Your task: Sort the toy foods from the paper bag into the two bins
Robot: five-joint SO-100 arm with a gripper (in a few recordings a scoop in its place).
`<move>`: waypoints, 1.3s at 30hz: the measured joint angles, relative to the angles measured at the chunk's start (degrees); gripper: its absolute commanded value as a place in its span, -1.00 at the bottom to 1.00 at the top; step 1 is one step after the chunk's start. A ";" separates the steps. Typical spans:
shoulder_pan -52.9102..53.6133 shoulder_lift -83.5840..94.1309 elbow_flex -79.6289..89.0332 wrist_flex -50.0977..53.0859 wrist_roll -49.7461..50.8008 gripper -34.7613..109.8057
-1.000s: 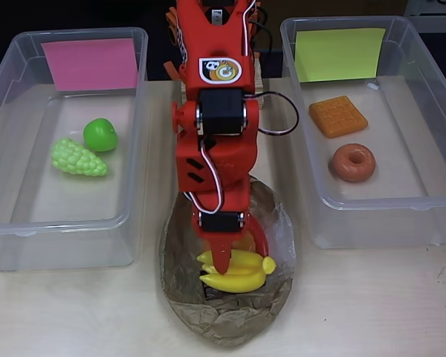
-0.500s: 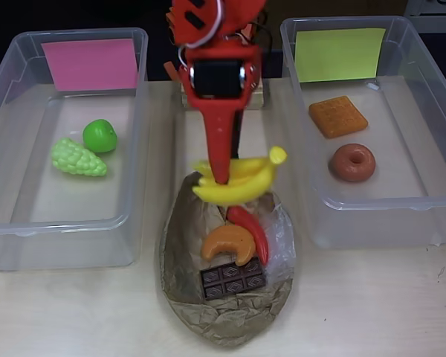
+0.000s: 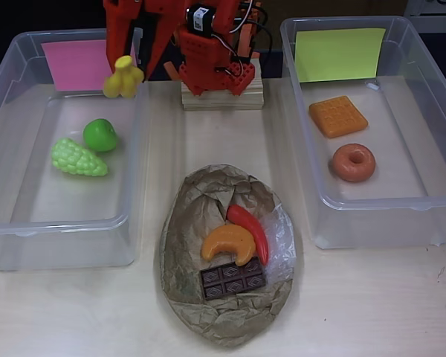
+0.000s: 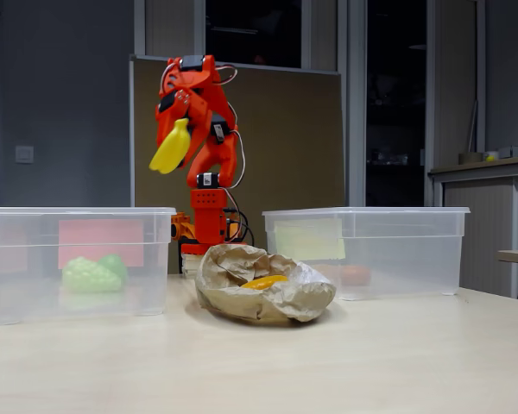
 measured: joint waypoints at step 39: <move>40.78 -62.40 -18.37 -5.19 -5.62 -0.12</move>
